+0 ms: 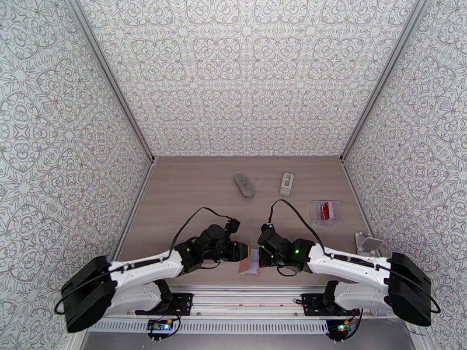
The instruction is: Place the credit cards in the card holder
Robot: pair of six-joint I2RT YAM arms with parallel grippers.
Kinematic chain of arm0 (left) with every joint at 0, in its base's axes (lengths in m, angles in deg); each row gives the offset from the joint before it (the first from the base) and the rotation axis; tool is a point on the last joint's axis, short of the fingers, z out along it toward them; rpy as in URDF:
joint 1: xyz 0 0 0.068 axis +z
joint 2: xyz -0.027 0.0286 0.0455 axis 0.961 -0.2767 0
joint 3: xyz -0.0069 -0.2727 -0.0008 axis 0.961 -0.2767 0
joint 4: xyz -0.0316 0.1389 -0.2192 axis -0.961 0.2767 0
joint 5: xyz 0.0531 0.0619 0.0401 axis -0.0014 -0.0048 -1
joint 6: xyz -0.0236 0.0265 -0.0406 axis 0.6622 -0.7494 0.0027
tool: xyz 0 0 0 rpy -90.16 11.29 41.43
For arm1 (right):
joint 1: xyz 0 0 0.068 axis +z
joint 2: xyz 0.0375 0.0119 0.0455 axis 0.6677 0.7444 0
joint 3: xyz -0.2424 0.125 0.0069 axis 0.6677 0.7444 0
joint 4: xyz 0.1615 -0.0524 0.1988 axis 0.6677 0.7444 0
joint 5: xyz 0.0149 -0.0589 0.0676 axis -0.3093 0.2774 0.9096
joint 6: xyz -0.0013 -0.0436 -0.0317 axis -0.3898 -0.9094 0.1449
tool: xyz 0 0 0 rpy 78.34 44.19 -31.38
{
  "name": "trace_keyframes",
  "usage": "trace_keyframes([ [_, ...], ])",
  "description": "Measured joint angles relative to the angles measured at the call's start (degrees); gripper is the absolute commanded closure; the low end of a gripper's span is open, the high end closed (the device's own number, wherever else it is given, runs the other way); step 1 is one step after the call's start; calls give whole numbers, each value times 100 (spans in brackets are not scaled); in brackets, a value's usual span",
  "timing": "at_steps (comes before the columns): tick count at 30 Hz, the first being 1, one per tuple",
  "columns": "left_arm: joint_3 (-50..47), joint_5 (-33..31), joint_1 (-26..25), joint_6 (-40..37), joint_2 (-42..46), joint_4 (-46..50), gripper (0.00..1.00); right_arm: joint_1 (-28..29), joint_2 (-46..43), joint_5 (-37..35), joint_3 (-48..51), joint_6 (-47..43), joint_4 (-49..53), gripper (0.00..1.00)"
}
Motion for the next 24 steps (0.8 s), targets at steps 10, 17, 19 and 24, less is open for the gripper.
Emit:
trace_keyframes([
  [10, -109, -11, -133, 24, -417, -20, 89, 0, -2, 0, 15, 0, -7, 100],
  [17, -103, -11, -343, 116, -1213, -413, 91, 0, -9, -2, 17, 0, 0, 100],
  [19, -83, -11, -389, 133, -1392, -485, 91, 0, -24, -2, 17, 0, 4, 100],
  [24, 52, -17, -481, 138, -1709, -568, 92, 0, -79, 4, 22, 2, -17, 100],
])
